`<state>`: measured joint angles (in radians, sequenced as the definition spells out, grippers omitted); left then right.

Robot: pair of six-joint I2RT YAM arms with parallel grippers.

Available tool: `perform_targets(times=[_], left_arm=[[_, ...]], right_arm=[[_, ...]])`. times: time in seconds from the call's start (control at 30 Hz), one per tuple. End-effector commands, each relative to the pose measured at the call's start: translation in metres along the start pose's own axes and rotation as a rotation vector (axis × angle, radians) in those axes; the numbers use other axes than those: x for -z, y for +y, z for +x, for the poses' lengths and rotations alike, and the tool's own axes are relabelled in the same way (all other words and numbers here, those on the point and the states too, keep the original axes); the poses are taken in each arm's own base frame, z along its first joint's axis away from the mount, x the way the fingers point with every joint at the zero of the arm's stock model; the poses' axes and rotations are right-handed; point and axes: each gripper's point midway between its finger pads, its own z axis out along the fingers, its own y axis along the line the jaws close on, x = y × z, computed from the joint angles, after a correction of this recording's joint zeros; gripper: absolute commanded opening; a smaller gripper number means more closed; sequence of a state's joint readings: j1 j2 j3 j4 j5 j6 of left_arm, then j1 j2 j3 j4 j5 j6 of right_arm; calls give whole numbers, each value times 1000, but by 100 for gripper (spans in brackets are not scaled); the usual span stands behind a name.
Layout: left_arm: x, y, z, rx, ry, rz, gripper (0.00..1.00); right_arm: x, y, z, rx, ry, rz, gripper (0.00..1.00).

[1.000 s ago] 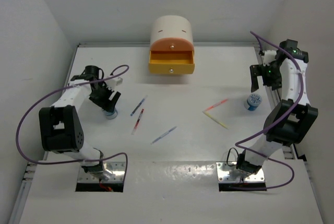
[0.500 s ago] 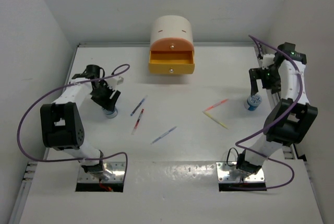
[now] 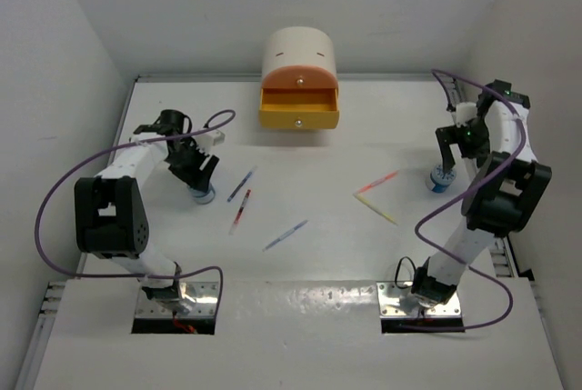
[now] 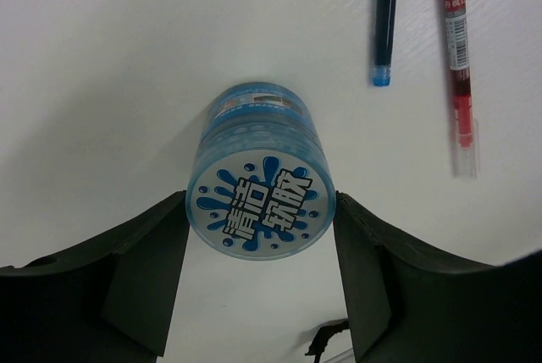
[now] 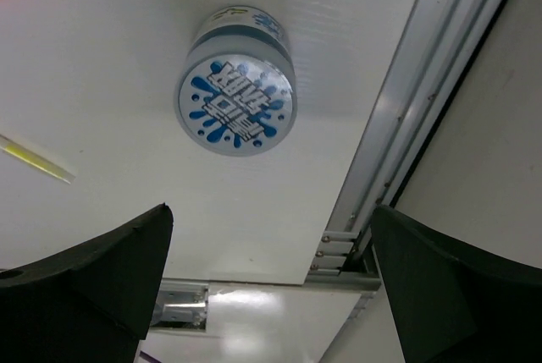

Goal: Sort the stationery into containers
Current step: Grab a piece of stationery with the right arm

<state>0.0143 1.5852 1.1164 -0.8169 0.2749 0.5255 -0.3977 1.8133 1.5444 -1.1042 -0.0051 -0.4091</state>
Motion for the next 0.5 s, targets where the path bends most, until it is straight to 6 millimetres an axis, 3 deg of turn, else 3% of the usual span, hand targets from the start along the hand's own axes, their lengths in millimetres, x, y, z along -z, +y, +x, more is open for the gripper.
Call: perform_targets(times=[0.0,0.23,0.47], left_arm=[[16,-2,-23,-4,-89,-4,24],[17,-5,-22,3,-96,-1,23],[14,-4,-21,-1,-95,-2,22]], right_arm=[[-6,-3,-16,32,-50,-30,99],[-35,-3,-22,-28,-45,-28,99],[-54,11,-18,-50,-31,-39,99]])
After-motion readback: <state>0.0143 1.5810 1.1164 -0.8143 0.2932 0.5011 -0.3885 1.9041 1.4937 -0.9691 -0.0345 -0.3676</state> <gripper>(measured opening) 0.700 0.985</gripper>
